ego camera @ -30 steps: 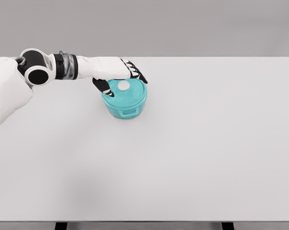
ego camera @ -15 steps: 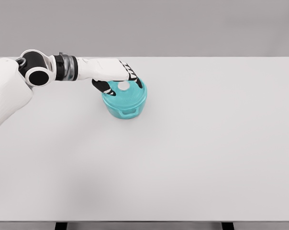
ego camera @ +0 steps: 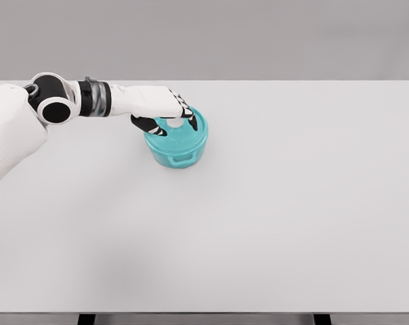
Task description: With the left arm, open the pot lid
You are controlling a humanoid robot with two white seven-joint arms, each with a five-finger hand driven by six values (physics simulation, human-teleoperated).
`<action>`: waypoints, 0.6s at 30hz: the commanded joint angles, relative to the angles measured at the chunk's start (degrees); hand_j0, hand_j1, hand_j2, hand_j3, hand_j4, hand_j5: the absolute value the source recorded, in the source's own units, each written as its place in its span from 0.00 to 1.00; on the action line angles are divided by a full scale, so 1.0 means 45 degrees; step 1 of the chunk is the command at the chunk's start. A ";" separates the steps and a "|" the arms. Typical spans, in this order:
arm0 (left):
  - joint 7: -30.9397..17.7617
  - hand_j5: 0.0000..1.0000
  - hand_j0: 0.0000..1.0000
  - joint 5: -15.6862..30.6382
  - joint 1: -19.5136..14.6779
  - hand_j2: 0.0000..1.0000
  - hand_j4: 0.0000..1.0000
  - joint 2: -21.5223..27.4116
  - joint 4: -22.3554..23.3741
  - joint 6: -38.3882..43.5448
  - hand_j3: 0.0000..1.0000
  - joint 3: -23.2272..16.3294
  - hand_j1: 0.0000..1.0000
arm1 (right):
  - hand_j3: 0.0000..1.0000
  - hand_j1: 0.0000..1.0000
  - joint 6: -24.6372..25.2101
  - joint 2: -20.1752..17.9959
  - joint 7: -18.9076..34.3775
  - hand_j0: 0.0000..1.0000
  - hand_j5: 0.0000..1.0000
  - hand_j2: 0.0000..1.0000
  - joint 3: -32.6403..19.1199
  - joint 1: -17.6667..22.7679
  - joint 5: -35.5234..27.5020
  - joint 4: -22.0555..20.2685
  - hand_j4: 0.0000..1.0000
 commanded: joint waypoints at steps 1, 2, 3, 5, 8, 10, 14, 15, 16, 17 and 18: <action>0.0002 0.69 0.69 0.0068 0.0000 0.69 0.69 0.0011 0.0005 0.0032 0.69 0.0016 0.69 | 1.00 1.00 -0.0002 -0.0003 0.0003 1.00 1.00 1.00 0.0001 0.0000 0.0000 -0.0001 1.00; -0.0018 0.66 0.66 0.0068 0.0000 0.66 0.66 0.0011 0.0005 0.0032 0.66 0.0016 0.66 | 1.00 1.00 -0.0002 -0.0003 0.0003 1.00 1.00 1.00 0.0001 0.0000 0.0000 -0.0001 1.00; -0.0018 0.64 0.64 0.0068 0.0000 0.64 0.64 0.0011 0.0005 0.0032 0.64 0.0016 0.64 | 1.00 1.00 -0.0002 -0.0003 0.0003 1.00 1.00 1.00 0.0001 0.0000 0.0000 -0.0001 1.00; -0.0037 0.58 0.58 0.0068 0.0020 0.58 0.58 0.0011 -0.0015 0.0032 0.58 0.0016 0.58 | 1.00 1.00 -0.0002 -0.0003 0.0003 1.00 1.00 1.00 0.0001 0.0000 0.0000 -0.0001 1.00; -0.0037 0.50 0.50 0.0068 0.0020 0.50 0.50 0.0011 -0.0015 0.0032 0.50 0.0035 0.50 | 1.00 1.00 -0.0002 -0.0003 0.0003 1.00 1.00 1.00 0.0001 0.0000 0.0000 -0.0001 1.00; -0.0037 0.46 0.46 0.0068 0.0020 0.46 0.46 0.0030 -0.0015 0.0032 0.46 0.0035 0.46 | 1.00 1.00 -0.0002 -0.0003 0.0003 1.00 1.00 1.00 0.0001 0.0000 0.0000 -0.0001 1.00; -0.0037 0.41 0.41 0.0068 0.0020 0.41 0.41 0.0050 -0.0015 0.0032 0.41 0.0035 0.41 | 1.00 1.00 -0.0002 -0.0003 0.0003 1.00 1.00 1.00 0.0001 0.0000 0.0000 -0.0001 1.00; -0.0037 0.40 0.40 0.0068 0.0020 0.40 0.40 0.0128 -0.0034 0.0032 0.40 0.0055 0.40 | 1.00 1.00 -0.0002 -0.0003 0.0003 1.00 1.00 1.00 0.0001 0.0000 0.0000 -0.0001 1.00; -0.0037 0.40 0.40 0.0088 0.0020 0.40 0.40 0.0167 -0.0054 0.0032 0.40 0.0055 0.40 | 1.00 1.00 -0.0002 -0.0003 0.0003 1.00 1.00 1.00 0.0001 0.0000 0.0000 -0.0001 1.00; -0.0037 0.40 0.40 0.0107 0.0000 0.40 0.40 0.0187 -0.0054 0.0032 0.40 0.0074 0.40 | 1.00 1.00 -0.0002 -0.0003 0.0003 1.00 1.00 1.00 0.0001 0.0000 0.0000 -0.0001 1.00; -0.0037 0.40 0.40 0.0126 -0.0039 0.40 0.40 0.0206 -0.0054 0.0032 0.40 0.0074 0.40 | 1.00 1.00 -0.0002 -0.0003 0.0003 1.00 1.00 1.00 0.0001 0.0000 0.0000 -0.0001 1.00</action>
